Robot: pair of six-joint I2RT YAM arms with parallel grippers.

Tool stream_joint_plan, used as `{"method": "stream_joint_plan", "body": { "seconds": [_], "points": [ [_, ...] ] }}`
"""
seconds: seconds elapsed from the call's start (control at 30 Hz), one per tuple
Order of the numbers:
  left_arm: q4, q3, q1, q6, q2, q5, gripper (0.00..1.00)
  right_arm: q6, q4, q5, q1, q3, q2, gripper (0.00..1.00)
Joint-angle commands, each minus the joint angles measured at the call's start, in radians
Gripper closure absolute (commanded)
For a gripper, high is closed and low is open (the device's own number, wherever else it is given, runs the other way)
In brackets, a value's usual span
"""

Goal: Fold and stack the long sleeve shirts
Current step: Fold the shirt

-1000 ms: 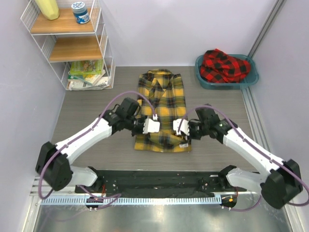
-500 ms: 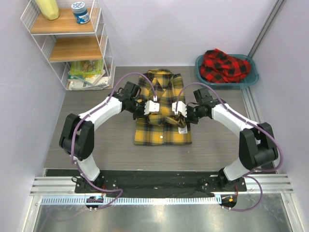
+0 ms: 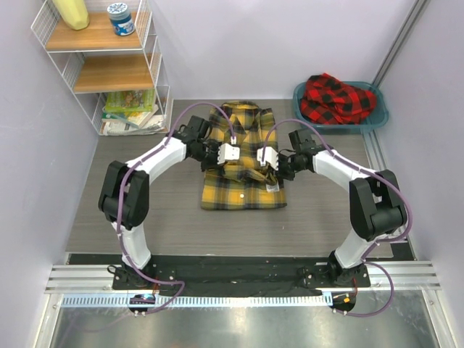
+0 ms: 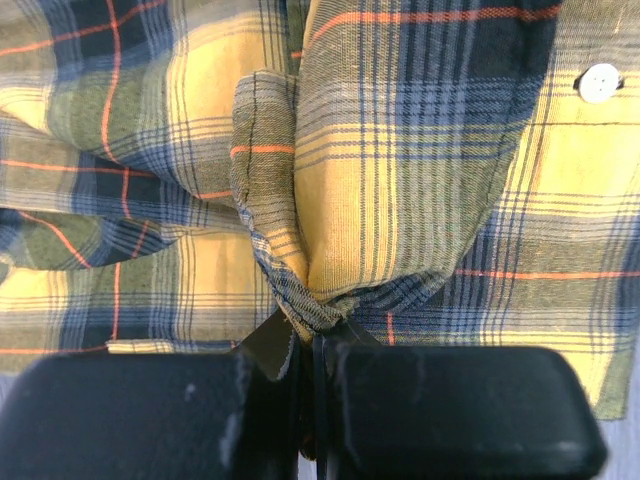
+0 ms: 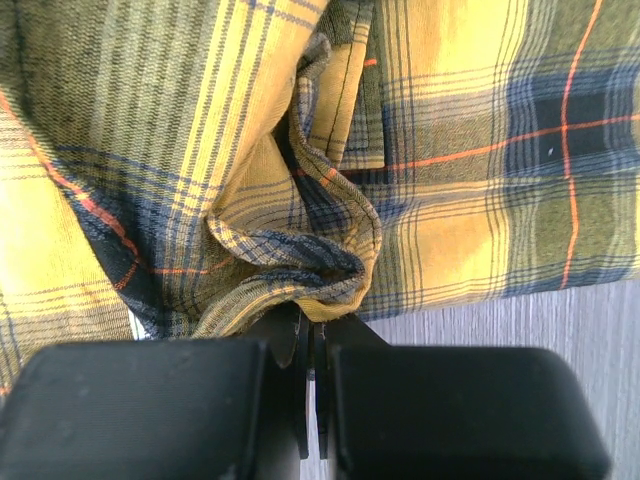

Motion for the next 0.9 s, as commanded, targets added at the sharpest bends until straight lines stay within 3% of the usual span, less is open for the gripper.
{"method": "stream_joint_plan", "body": {
  "seconds": [0.0,0.13,0.17,0.23,0.27,0.3,0.33,0.37,0.4,0.57,0.67,0.77,0.87],
  "points": [
    [0.010,0.056,0.016,0.030,0.063,-0.005,1.00,-0.015,0.069,-0.002,-0.009,0.048,0.043,0.94],
    [-0.016,0.104,0.027,0.027,0.122,-0.033,0.99,0.056,0.109,0.022,-0.012,0.080,0.088,0.82],
    [-0.018,0.113,0.028,-0.005,0.131,-0.042,0.94,0.076,0.109,0.029,-0.015,0.092,0.106,0.77],
    [-0.013,0.154,0.039,-0.043,0.159,-0.053,0.79,0.113,0.109,0.039,-0.026,0.126,0.118,0.62],
    [-0.009,0.174,0.050,-0.069,0.166,-0.060,0.63,0.171,0.107,0.042,-0.032,0.140,0.124,0.56],
    [-0.009,0.214,0.056,-0.138,0.169,-0.065,0.54,0.198,0.101,0.049,-0.040,0.154,0.124,0.50],
    [0.011,0.237,0.065,-0.176,0.173,-0.065,0.48,0.227,0.100,0.052,-0.055,0.178,0.121,0.34],
    [0.028,0.257,0.082,-0.219,0.174,-0.073,0.40,0.271,0.100,0.058,-0.063,0.192,0.120,0.27],
    [0.057,0.298,0.091,-0.332,0.174,-0.093,0.39,0.297,0.100,0.068,-0.071,0.206,0.115,0.22],
    [0.092,0.429,0.158,-0.569,0.199,-0.261,0.34,0.535,0.051,0.162,-0.133,0.402,0.155,0.02],
    [0.056,0.415,0.194,-0.722,0.147,-0.220,0.27,0.688,-0.041,0.164,-0.147,0.455,0.143,0.00],
    [0.078,0.279,0.194,-0.841,0.015,-0.103,0.26,0.829,-0.072,0.119,-0.150,0.407,0.082,0.02],
    [0.125,0.123,0.156,-0.954,-0.093,-0.023,0.24,0.974,-0.063,0.018,-0.149,0.334,0.036,0.16]
  ]
}}
